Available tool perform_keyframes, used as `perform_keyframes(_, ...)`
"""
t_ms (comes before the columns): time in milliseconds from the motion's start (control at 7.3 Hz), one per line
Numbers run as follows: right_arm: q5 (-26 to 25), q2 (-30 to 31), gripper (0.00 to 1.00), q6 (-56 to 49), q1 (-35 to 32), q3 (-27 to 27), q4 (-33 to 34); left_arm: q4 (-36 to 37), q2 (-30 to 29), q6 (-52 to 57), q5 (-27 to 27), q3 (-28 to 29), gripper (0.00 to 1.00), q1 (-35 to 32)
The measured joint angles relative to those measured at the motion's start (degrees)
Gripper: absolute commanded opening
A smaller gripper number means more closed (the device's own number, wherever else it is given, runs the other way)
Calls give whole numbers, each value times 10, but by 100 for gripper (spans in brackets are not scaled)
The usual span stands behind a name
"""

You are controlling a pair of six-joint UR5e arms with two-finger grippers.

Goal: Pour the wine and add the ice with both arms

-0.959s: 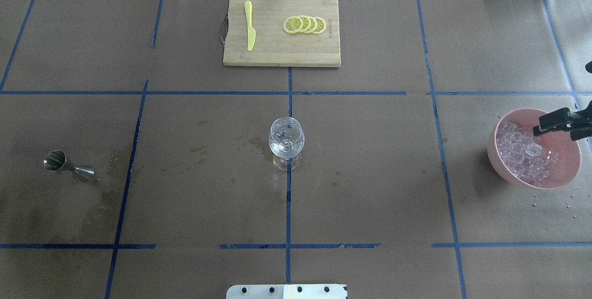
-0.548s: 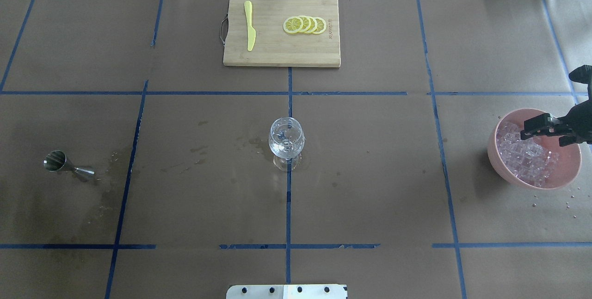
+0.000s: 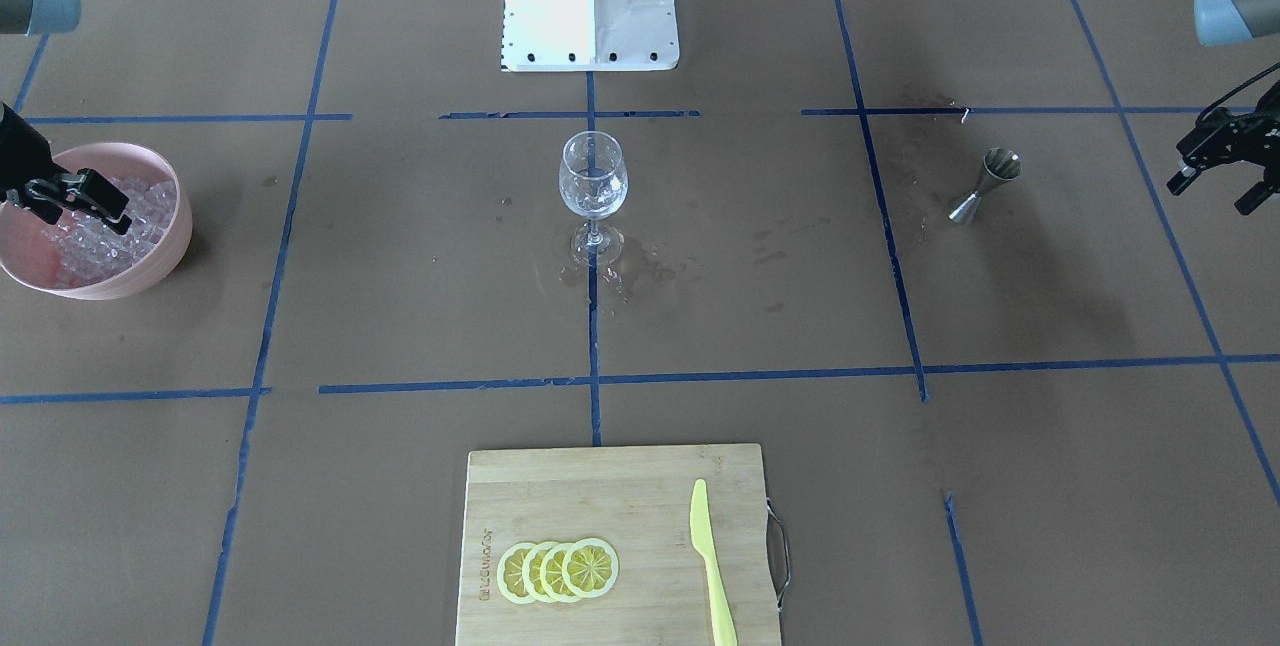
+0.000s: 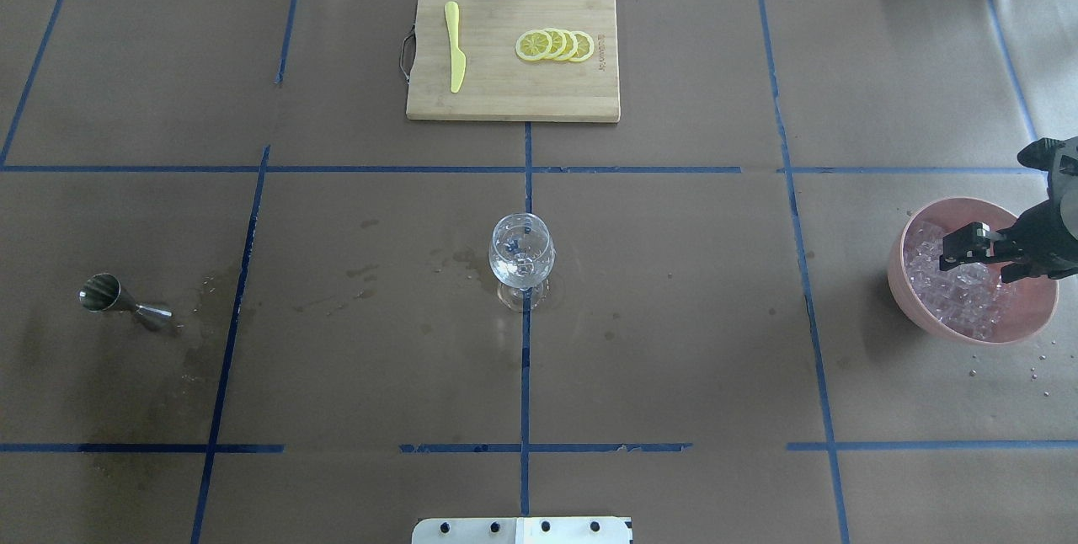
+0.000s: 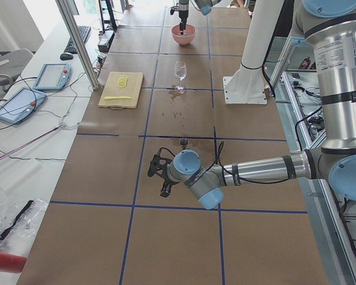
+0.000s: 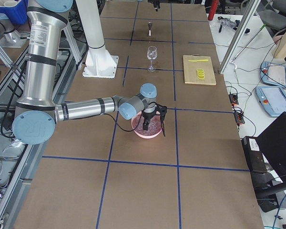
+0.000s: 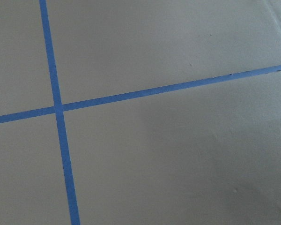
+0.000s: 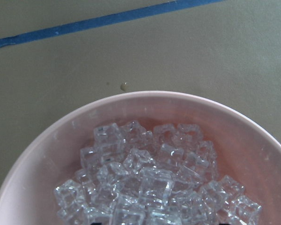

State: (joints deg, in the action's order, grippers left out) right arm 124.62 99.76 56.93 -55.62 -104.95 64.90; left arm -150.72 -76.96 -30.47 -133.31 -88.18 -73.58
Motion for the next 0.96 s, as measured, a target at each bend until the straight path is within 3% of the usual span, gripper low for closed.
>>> perform_keyframes(548,4,0,0,0,0,-10,-1,2,2,-3,3,-9,100,-2)
perform_keyframes(959,22,-16,0,14,-17,-91,20,1,3,-6,3,-18,100,-3)
